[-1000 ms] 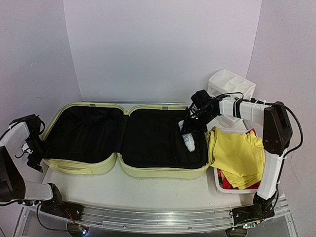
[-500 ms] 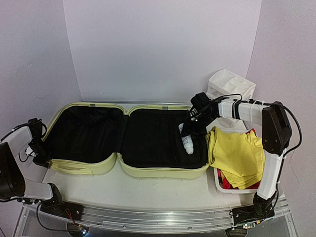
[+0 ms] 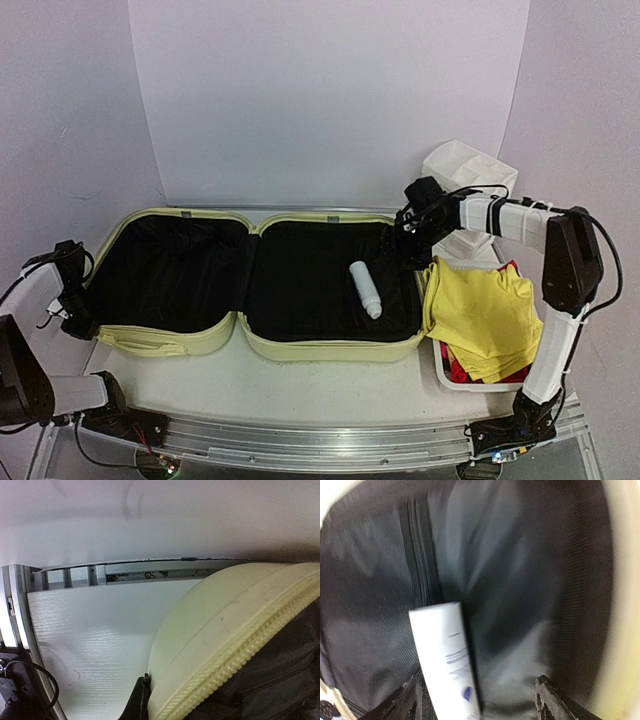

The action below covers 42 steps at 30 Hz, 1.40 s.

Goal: Open, take out, and arrange the luggage
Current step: Place the makeup in the opened luggage, then adjust the opened luggage at the center of the board.

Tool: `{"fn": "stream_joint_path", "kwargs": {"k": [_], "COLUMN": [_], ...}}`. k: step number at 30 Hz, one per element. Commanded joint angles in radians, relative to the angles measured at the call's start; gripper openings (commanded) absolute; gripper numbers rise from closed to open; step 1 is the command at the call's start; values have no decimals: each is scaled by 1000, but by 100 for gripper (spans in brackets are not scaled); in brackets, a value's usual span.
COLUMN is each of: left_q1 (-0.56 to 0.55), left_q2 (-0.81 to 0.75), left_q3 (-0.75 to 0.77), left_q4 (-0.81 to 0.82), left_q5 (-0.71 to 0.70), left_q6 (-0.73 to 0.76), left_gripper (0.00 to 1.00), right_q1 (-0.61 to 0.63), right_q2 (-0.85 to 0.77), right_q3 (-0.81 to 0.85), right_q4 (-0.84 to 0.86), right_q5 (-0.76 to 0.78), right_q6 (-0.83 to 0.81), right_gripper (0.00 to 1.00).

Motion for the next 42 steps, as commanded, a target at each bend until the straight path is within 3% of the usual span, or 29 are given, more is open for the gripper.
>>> {"fn": "stream_joint_path", "kwargs": {"k": [1,7,19,23,34,42], "left_q1": [-42,-186,-318,-468,-968,-1128], "left_q2": [-137,-176,-193,-149,49,144], "left_q3": [101,207,426,502,671,731], "left_q4": [116,111,112,114,118,120], "left_q5": [-103,-278,-472,-611,-1189,-1319], "left_q6": [-15,27,194,253,369,368], "left_gripper": [0,0,0,0,0,0], "right_q1": [-56,-77,-115,-118,-118,-118], "right_q2": [-158,-255,-277,-246,-211,-236], "right_q3": [-2,-29,-44,-41,-55,-91], "right_q4": [-20,-64,-120,-123,-118,-108], "right_q5": [77,168,260,222,105,24], "right_q6": [-36,-55,-38,-20,13,43], "right_gripper": [76,75,74,74,73,72]}}
